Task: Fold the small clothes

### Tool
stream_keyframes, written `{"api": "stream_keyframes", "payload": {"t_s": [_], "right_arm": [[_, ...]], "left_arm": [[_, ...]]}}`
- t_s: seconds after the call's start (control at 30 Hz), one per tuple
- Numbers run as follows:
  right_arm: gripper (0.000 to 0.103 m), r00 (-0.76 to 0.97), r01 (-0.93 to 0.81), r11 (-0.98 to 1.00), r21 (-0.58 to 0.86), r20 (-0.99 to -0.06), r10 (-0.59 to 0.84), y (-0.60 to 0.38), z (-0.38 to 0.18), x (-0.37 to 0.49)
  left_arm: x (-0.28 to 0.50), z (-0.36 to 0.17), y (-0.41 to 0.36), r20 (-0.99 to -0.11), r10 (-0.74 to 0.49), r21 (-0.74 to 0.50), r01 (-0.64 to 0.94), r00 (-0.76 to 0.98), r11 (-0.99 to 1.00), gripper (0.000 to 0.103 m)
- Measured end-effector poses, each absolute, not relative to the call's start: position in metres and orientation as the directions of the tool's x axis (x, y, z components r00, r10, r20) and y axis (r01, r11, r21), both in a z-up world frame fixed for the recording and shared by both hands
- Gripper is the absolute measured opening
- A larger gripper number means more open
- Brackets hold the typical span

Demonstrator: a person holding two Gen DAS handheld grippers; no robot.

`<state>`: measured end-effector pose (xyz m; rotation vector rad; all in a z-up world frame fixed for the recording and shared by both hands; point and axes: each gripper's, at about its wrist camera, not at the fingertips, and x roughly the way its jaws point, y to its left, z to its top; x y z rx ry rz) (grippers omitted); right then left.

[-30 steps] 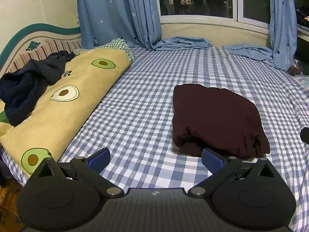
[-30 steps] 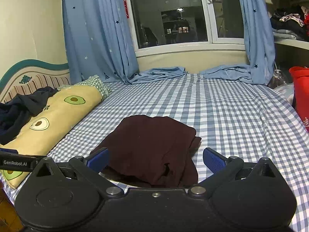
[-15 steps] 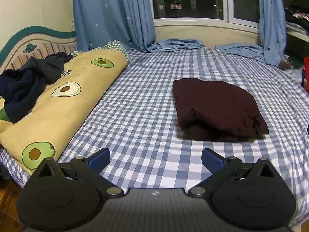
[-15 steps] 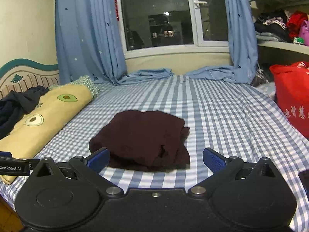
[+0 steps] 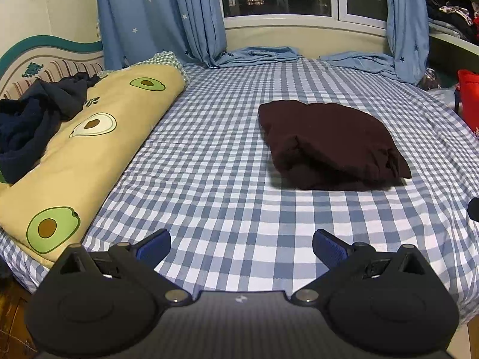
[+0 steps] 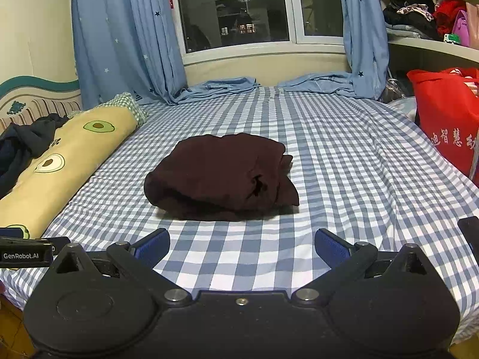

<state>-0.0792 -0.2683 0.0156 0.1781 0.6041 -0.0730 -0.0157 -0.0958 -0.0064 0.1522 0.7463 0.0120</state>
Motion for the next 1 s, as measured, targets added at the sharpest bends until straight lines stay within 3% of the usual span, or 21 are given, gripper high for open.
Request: {"api": "stream_keyframes", "payload": {"t_s": [1.0], "right_arm": [[0.103, 0.808, 0.151, 0.978, 0.146, -0.588, -0.037, -0.264, 0.0131, -0.0813]], "left_arm": [[-0.019, -0.0124, -0.0909, -0.69, 0.072, 0.148, 0.042, 0.721, 0.988, 0.102]]}}
